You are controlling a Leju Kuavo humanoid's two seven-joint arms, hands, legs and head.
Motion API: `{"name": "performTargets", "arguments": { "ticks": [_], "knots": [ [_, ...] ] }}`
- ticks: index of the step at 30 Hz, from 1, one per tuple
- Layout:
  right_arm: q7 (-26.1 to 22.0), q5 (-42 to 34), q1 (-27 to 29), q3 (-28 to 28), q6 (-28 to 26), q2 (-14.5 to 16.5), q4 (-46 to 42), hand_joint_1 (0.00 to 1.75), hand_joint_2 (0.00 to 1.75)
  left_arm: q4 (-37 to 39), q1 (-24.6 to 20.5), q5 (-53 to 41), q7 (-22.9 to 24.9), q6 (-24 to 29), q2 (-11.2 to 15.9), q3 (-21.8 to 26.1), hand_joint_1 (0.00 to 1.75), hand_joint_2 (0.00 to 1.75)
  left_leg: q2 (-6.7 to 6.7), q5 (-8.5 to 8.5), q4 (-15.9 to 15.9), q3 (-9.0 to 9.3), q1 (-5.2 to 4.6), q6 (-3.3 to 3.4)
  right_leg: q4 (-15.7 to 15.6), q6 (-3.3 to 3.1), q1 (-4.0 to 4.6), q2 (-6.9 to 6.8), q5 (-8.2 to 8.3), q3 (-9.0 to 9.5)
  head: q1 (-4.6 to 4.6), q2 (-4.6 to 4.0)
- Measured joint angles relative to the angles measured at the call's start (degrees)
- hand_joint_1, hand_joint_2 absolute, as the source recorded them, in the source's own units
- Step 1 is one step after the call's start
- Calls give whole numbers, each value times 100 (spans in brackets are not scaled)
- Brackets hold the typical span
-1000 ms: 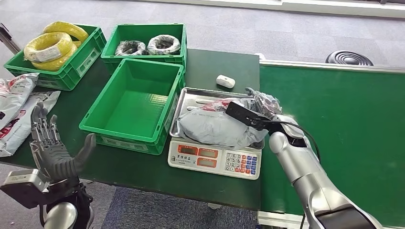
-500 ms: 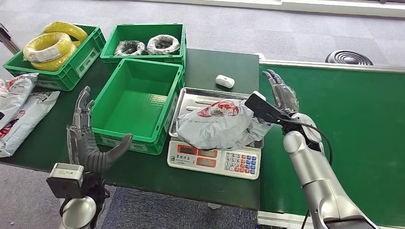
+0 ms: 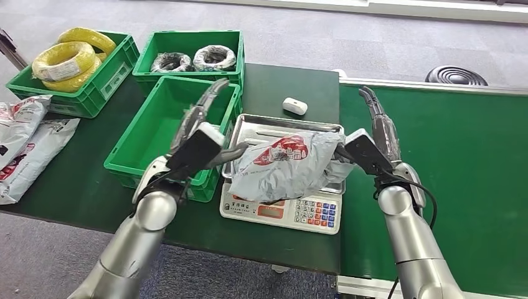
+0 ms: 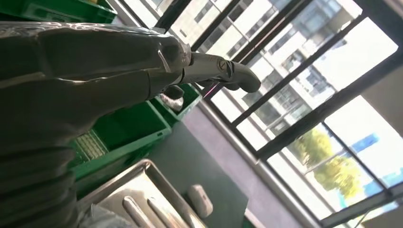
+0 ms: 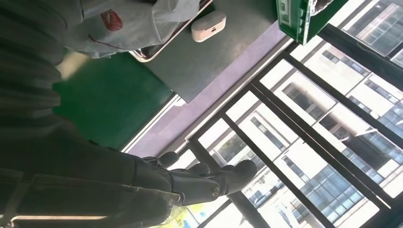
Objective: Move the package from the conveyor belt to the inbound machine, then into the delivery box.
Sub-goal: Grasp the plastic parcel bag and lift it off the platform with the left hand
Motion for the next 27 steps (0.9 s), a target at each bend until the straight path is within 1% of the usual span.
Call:
{"name": "performTargets", "arguments": {
  "ticks": [3, 5, 7, 10, 12, 14, 15, 18, 19, 21, 24, 27],
  "knots": [
    [-115, -114, 295, -102, -46, 92, -223, 0, 175, 1279, -706, -252, 198, -182, -420, -422, 0, 175, 7, -2, 2, -7, -1, 2, 0, 2, -2, 7, 2, -3, 1, 0],
    [-156, -153, 434, -143, -56, 151, -314, 0, 175, 1988, -1023, -300, 205, -219, -661, -621, 0, 175, 22, -3, 3, -8, -2, 3, 0, 4, -2, 21, 5, -9, -1, 0],
    [-178, -209, 508, -182, -56, 185, -355, 0, 175, 2518, -1248, -299, 201, -313, -837, -741, 0, 175, 27, -4, 3, -9, -1, 3, 0, 4, -2, 28, 5, -15, -1, 0],
    [-216, -323, 543, -231, -58, 214, -363, 0, 175, 3216, -1517, -275, 283, -605, -1055, -944, 0, 175, 23, -4, 2, -10, 0, 3, 0, 4, -1, 27, 5, -17, -2, 0],
    [-274, -402, 567, -266, -92, 238, -362, 0, 175, 3592, -1651, -198, 508, -800, -1171, -1203, 0, 175, 25, -4, 1, -10, 0, 3, 0, 4, 0, 27, 5, -18, -1, 0],
    [-337, -478, 615, -317, -162, 267, -363, 0, 175, 3920, -1752, -72, 810, -935, -1245, -1597, 0, 175, 25, -4, 1, -10, 0, 3, 0, 4, 0, 27, 5, -17, -1, 0],
    [-357, -509, 650, -347, -198, 281, -366, 0, 175, 4067, -1789, -7, 933, -982, -1267, -1817, 37, 175, 25, -4, 1, -10, 0, 3, 0, 4, 0, 27, 5, -17, -1, 0],
    [-380, -550, 782, -430, -273, 318, -390, 0, 175, 4394, -1870, 166, 1087, -1059, -1301, -2365, 164, 175, 23, -4, 1, -11, 0, 3, 0, 4, 0, 26, 4, -16, 0, 0],
    [-380, -556, 827, -458, -295, 330, -400, 0, 175, 4481, -1902, 227, 1101, -1073, -1306, -2511, 171, 175, 23, -4, 1, -11, 0, 3, 0, 4, 0, 26, 4, -15, 0, 0],
    [-380, -559, 911, -516, -328, 352, -428, 0, 175, 4620, -1975, 340, 1122, -1094, -1312, -2754, 175, 175, 22, -4, 1, -10, 0, 3, 0, 4, 0, 25, 4, -12, 0, 0],
    [-381, -559, 1017, -595, -351, 387, -485, 0, 175, 4751, -2100, 413, 1128, -1097, -1319, -3008, 175, 175, 17, -4, 1, -3, -1, 3, 0, 4, -1, 24, 4, -2, 0, 0],
    [-381, -559, 1075, -638, -367, 413, -533, 0, 175, 4840, -2214, 430, 1128, -1092, -1326, -3163, 175, 175, 15, -4, 1, 9, -1, 3, 0, 4, -1, 24, 4, 10, -1, 0]
  ]
}}
